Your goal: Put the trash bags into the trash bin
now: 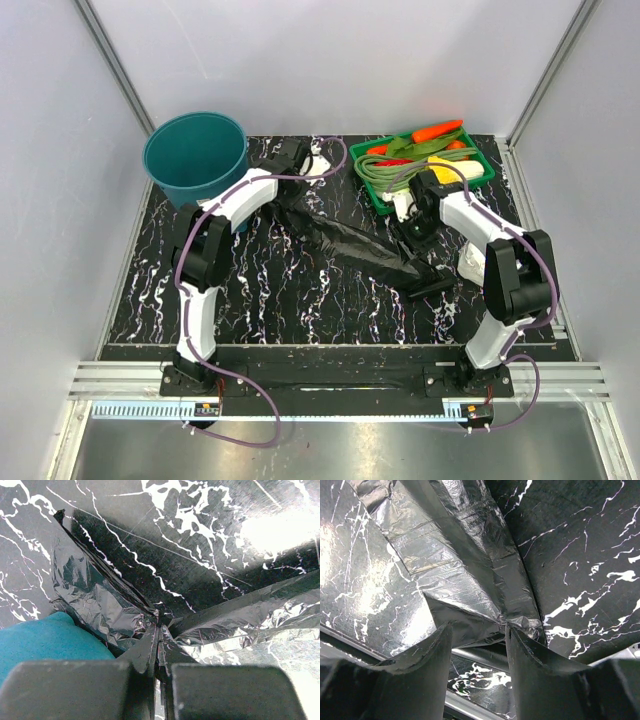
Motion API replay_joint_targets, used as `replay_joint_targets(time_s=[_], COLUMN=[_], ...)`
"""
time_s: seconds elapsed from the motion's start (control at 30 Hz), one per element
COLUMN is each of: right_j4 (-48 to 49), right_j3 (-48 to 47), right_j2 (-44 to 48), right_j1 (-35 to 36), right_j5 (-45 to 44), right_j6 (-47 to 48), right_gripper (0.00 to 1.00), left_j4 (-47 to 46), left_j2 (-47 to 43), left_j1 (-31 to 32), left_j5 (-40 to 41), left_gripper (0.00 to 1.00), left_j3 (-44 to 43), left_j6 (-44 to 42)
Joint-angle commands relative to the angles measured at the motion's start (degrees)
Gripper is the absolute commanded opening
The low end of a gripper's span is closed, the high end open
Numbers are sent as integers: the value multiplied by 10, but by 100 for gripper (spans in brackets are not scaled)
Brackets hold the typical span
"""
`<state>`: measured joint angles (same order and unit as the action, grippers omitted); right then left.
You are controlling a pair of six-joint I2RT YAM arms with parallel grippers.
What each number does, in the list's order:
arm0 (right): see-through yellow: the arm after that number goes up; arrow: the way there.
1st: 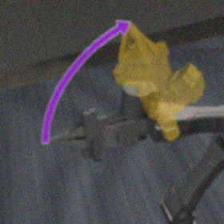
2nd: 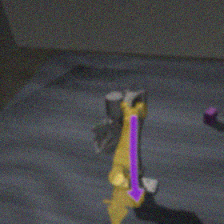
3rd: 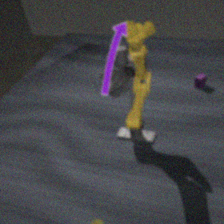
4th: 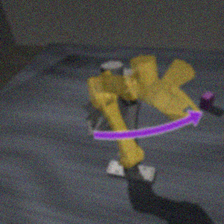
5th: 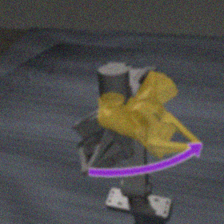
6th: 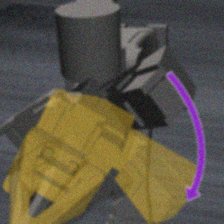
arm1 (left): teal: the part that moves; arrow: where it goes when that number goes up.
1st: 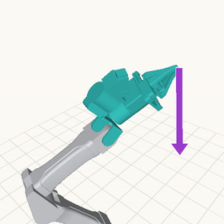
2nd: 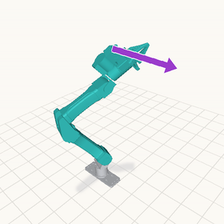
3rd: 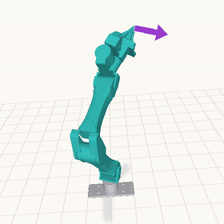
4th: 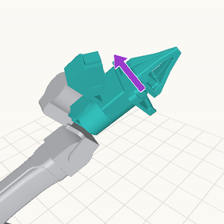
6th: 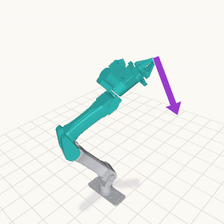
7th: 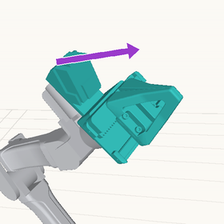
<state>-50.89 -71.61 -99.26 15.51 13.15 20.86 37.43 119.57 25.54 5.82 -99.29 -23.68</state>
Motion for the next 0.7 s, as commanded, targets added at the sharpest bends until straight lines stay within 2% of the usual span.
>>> replay_joint_targets(time_s=[0.0, 0.1, 0.27, 0.3, 0.33, 0.37, 0.67], right_j4=[9, 14, 35, 40, 46, 49, 75], right_j3=[-34, -37, -17, -12, -6, -3, 36], right_j2=[-7, -16, -27, -28, -30, -30, -37], right_j1=[-7, -7, -7, -7, -7, -6, -4], right_j5=[34, 42, 38, 36, 33, 29, 14], right_j6=[-16, -21, -23, -24, -24, -24, -19], right_gripper=[52, 52, 51, 51, 51, 51, 50], left_j4=[-8, -8, -8, -8, -8, -8, -5], left_j2=[1, 1, 2, 3, 3, 4, 5], left_j1=[-12, -14, -15, -15, -15, -15, -16], left_j5=[-3, -9, -20, -22, -26, -29, -49], left_gripper=[2, 4, 16, 21, 32, 38, 68], left_j3=[-9, -5, -3, -4, -2, -3, -3], left_j6=[9, 9, 8, 8, 8, 8, 14])
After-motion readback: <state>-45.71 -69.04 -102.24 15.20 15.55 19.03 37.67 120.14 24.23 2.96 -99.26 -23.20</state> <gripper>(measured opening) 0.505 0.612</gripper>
